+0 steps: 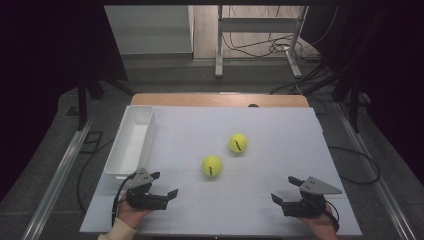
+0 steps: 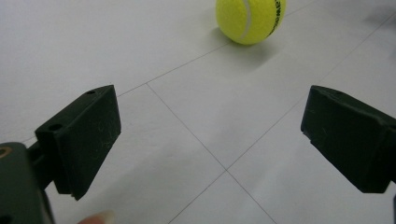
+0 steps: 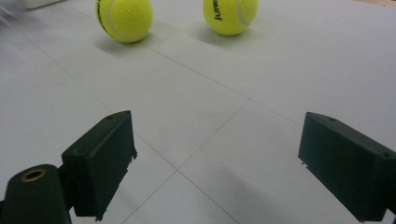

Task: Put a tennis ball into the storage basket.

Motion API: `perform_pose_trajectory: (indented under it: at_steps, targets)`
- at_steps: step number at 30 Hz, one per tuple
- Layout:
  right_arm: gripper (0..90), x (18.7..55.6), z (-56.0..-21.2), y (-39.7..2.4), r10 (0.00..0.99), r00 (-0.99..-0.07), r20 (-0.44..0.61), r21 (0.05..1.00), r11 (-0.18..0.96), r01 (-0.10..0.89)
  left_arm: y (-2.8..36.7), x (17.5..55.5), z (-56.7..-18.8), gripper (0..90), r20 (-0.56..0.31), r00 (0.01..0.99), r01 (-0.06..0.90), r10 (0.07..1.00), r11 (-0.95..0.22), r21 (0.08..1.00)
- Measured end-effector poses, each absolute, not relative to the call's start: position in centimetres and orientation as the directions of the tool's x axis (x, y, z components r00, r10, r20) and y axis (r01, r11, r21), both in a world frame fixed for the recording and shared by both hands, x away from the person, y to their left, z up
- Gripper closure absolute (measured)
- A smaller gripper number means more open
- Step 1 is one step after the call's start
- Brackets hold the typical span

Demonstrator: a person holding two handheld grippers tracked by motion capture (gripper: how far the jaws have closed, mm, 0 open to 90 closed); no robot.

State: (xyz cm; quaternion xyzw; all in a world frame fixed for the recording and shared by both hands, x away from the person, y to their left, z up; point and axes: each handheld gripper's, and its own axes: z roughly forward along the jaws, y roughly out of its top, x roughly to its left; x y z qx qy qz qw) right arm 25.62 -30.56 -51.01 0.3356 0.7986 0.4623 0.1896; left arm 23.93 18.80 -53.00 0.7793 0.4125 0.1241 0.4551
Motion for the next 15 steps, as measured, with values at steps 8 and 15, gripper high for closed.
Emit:
perform_pose_trajectory:
  at_steps: [8, 15]
  targets:
    - [11.8, 25.59, -51.05, -30.48, 0.709, -0.705, 0.004, 0.861, 0.356, 0.362, 18.58, 23.87, -53.01, 5.6, -0.184, 0.632, 0.533, 0.753, -0.249, 0.809]
    - [11.9, 25.65, -51.17, -30.39, 0.702, -0.713, 0.001, 0.855, 0.369, 0.365, 18.51, 23.93, -53.03, 5.6, -0.187, 0.634, 0.535, 0.75, -0.251, 0.807]
